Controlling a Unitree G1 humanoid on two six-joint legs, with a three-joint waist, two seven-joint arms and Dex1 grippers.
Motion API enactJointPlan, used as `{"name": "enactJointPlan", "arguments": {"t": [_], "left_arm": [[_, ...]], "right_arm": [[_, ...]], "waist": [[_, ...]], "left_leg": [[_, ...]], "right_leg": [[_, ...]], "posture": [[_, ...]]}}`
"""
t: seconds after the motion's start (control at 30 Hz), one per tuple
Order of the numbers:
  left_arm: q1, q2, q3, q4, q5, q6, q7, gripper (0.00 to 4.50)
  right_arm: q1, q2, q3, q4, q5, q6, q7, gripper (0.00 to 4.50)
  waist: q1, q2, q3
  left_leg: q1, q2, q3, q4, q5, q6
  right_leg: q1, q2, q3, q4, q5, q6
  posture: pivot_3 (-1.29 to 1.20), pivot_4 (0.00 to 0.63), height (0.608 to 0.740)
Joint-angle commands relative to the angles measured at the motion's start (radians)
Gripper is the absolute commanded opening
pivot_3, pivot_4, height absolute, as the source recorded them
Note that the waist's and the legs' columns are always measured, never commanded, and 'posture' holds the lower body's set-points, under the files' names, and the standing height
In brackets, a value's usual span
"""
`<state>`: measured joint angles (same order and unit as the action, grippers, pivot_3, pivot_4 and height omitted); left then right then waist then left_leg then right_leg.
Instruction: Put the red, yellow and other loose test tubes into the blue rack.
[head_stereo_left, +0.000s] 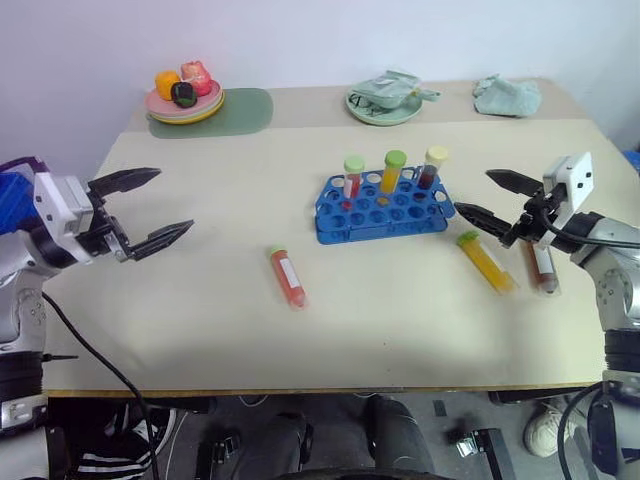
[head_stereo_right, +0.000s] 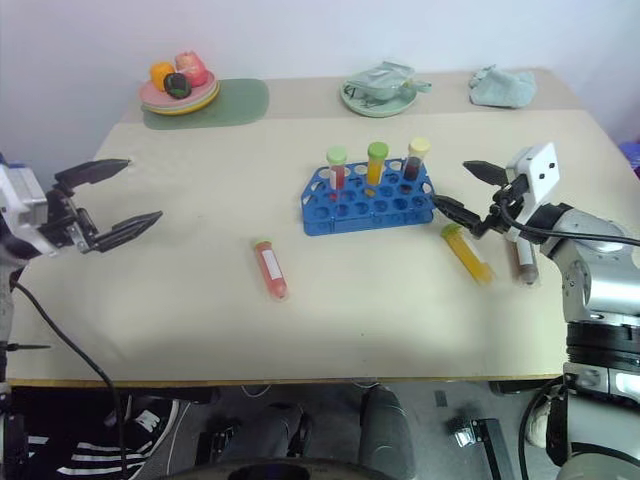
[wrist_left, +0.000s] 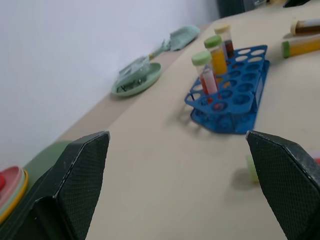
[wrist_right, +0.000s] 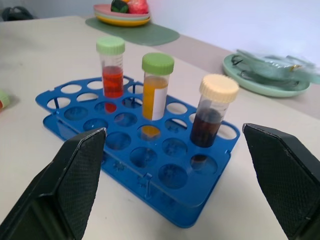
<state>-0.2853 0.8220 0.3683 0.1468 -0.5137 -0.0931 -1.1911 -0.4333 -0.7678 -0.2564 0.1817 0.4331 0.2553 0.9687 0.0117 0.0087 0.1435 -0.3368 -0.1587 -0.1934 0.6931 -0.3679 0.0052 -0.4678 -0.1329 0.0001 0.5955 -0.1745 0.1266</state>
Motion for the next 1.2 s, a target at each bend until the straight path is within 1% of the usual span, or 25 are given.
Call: {"name": "enactJointPlan", "arguments": {"t": [0.03, 0.17, 0.23, 0.43, 0.53, 0.6, 0.67, 0.77, 0.87, 0.93, 1.07, 1.1, 1.13, 1.2], "left_arm": [[-0.005, 0.019, 0.034, -0.030, -0.023, 0.010, 0.008, 4.50], [-0.023, 0.017, 0.016, -0.044, -0.026, 0.037, 0.009, 4.50], [-0.037, 0.007, -0.001, -0.037, -0.025, 0.038, -0.006, 4.50], [-0.083, -0.057, -0.053, -0.018, -0.017, 0.036, -0.006, 4.50], [-0.086, -0.098, -0.081, -0.018, -0.004, 0.021, 0.007, 4.50], [-0.088, -0.122, -0.098, -0.017, 0.001, 0.014, 0.009, 4.50], [-0.094, -0.133, -0.116, -0.028, 0.005, 0.017, 0.002, 4.50], [-0.096, -0.149, -0.144, -0.062, 0.017, 0.020, 0.016, 4.50], [-0.104, -0.171, -0.168, -0.063, 0.034, 0.007, 0.029, 4.50], [-0.113, -0.193, -0.183, -0.073, 0.037, 0.000, 0.036, 4.50], [-0.120, -0.222, -0.190, -0.066, 0.039, -0.020, 0.045, 4.50], [-0.118, -0.228, -0.190, -0.062, 0.042, -0.025, 0.048, 4.50], [-0.113, -0.233, -0.191, -0.060, 0.044, -0.031, 0.050, 4.50], [-0.099, -0.247, -0.197, -0.066, 0.048, -0.040, 0.056, 4.50]], "right_arm": [[0.011, -0.009, -0.030, -0.050, 0.012, -0.002, -0.012, 4.47], [0.037, -0.021, -0.047, -0.068, 0.017, 0.038, -0.042, 4.47], [0.034, -0.051, -0.053, -0.071, 0.023, 0.119, -0.064, 4.47], [0.023, -0.168, -0.099, -0.103, 0.024, 0.306, -0.117, 4.47], [0.015, -0.239, -0.071, -0.114, -0.013, 0.394, -0.139, 4.47], [-0.008, -0.272, -0.038, -0.135, -0.011, 0.529, -0.171, 4.47], [-0.056, -0.301, -0.003, -0.102, -0.039, 0.641, -0.217, 4.47], [-0.141, -0.355, 0.070, -0.019, -0.053, 0.740, -0.176, 4.47], [-0.284, -0.342, 0.141, 0.124, -0.095, 0.846, -0.219, 4.47], [-0.318, -0.356, 0.220, 0.172, -0.147, 0.848, -0.207, 4.47], [-0.442, -0.342, 0.305, 0.276, -0.186, 0.980, -0.215, 4.47], [-0.474, -0.351, 0.353, 0.300, -0.206, 1.011, -0.202, 4.47], [-0.506, -0.344, 0.363, 0.332, -0.212, 1.037, -0.207, 4.47], [-0.532, -0.355, 0.413, 0.365, -0.233, 1.054, -0.184, 4.47]], "waist": [[0.001, 0.000, 0.000], [0.004, 0.000, 0.000], [0.003, 0.000, 0.000], [0.003, 0.001, 0.000], [0.001, 0.001, 0.000], [0.000, 0.001, 0.000], [0.001, 0.001, 0.000], [0.003, 0.001, 0.000], [0.003, 0.001, 0.000], [0.006, 0.001, 0.000], [0.003, 0.001, 0.001], [0.002, 0.001, 0.001], [0.001, 0.001, 0.001], [0.002, 0.001, 0.001]], "left_leg": [[0.000, 0.000, 0.000, 0.000, 0.000, 0.000], [0.000, 0.000, 0.000, 0.000, 0.000, 0.000], [0.000, 0.000, 0.000, 0.000, 0.000, 0.000], [0.000, 0.000, 0.000, 0.000, 0.000, 0.000], [0.000, 0.000, 0.000, 0.000, 0.000, 0.000], [0.000, 0.000, 0.000, 0.000, 0.000, 0.000], [0.000, 0.000, 0.001, 0.000, 0.000, 0.000], [-0.001, 0.000, 0.001, 0.001, 0.000, 0.000], [-0.002, 0.000, 0.002, 0.001, 0.000, 0.001], [-0.002, 0.000, 0.002, 0.001, 0.000, 0.001], [-0.003, 0.000, 0.002, 0.001, 0.000, 0.001], [-0.003, 0.000, 0.002, 0.001, 0.000, 0.001], [-0.003, 0.000, 0.003, 0.001, 0.000, 0.001], [-0.003, 0.000, 0.003, 0.001, 0.000, 0.001]], "right_leg": [[0.000, 0.000, 0.000, 0.000, 0.000, 0.000], [0.001, 0.000, 0.000, 0.000, 0.000, 0.000], [0.001, 0.000, 0.000, 0.000, 0.000, 0.000], [0.000, 0.000, 0.000, 0.000, 0.000, 0.000], [0.000, -0.001, 0.000, 0.000, 0.000, 0.000], [0.000, 0.000, 0.000, 0.000, 0.000, 0.000], [0.000, -0.001, 0.000, 0.000, 0.000, 0.000], [0.000, -0.001, 0.000, 0.000, 0.000, 0.000], [0.000, -0.001, 0.000, -0.001, 0.000, 0.000], [0.000, -0.001, 0.000, -0.001, 0.000, 0.000], [-0.001, -0.001, 0.000, -0.001, 0.000, 0.000], [-0.001, -0.001, 0.001, -0.001, 0.000, 0.000], [-0.002, -0.001, 0.001, -0.001, 0.000, 0.000], [-0.002, -0.001, 0.001, -0.001, 0.000, 0.000]], "posture": [[0.00, 0.150, 0.740], [0.00, 0.150, 0.740], [0.00, 0.150, 0.740], [0.00, 0.150, 0.740], [0.00, 0.150, 0.740], [0.00, 0.150, 0.740], [0.00, 0.150, 0.740], [0.00, 0.150, 0.740], [0.00, 0.150, 0.740], [0.00, 0.150, 0.740], [0.00, 0.150, 0.740], [0.00, 0.150, 0.740], [0.00, 0.150, 0.740], [0.00, 0.150, 0.740]]}}
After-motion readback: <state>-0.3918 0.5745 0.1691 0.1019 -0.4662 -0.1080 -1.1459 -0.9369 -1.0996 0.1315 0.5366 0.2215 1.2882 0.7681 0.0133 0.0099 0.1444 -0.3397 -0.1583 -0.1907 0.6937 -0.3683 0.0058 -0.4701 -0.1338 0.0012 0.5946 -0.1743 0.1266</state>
